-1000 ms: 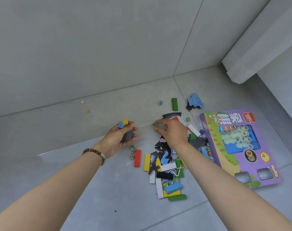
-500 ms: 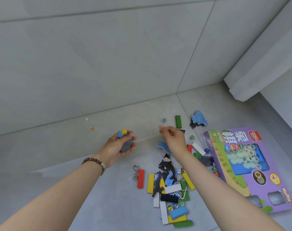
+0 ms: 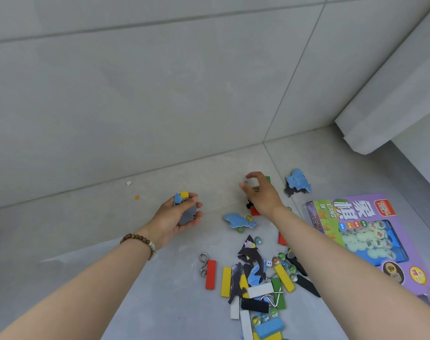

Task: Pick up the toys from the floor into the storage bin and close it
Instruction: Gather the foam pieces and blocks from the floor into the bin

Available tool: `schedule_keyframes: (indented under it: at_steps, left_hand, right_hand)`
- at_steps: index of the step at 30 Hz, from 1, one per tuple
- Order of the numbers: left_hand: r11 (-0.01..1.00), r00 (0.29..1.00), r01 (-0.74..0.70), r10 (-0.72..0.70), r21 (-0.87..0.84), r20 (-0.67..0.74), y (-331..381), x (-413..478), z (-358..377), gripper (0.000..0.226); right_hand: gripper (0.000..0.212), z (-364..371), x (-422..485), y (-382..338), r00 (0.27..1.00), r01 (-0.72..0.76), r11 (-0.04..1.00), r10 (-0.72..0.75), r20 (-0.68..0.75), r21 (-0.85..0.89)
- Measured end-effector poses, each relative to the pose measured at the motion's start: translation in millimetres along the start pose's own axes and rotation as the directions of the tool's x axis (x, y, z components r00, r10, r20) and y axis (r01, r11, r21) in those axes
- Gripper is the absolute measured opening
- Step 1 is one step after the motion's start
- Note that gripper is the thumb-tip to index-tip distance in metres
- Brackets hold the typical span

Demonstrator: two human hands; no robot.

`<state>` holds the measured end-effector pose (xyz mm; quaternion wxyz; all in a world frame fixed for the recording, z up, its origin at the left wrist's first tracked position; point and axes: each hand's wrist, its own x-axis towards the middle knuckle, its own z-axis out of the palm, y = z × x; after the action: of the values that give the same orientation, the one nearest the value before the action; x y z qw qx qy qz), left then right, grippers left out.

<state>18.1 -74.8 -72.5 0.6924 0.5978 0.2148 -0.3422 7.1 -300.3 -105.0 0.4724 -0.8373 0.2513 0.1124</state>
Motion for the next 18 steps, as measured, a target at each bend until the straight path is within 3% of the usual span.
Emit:
schedule_keyframes:
  at_steps: [6,8,11,14,18]
  left_hand:
    - [1.000,1.000,0.009,-0.009,-0.003,-0.018,5,-2,0,0.007]
    - [1.000,1.000,0.001,-0.001,-0.002,-0.030,8,-5,-1,0.007]
    - [1.000,0.999,-0.012,0.013,0.004,-0.033,18,-16,-5,0.007]
    - [0.999,0.998,-0.038,0.037,-0.020,-0.050,37,-39,-15,0.007]
    - [0.991,0.986,-0.126,0.121,-0.038,-0.113,78,-97,-43,0.007]
  right_hand:
    - [0.019,1,7,-14,0.995,0.003,0.936,0.031,0.091,-0.352]
    - [0.014,2,7,-14,0.996,0.007,0.934,0.027,0.090,-0.356]
    - [0.010,1,-5,-26,0.987,-0.088,0.991,0.073,0.145,0.101]
    - [0.013,-1,-27,-61,0.953,-0.205,0.841,0.055,0.299,0.500]
    - [0.017,0,-72,-141,0.885,-0.276,0.689,-0.090,0.457,0.670]
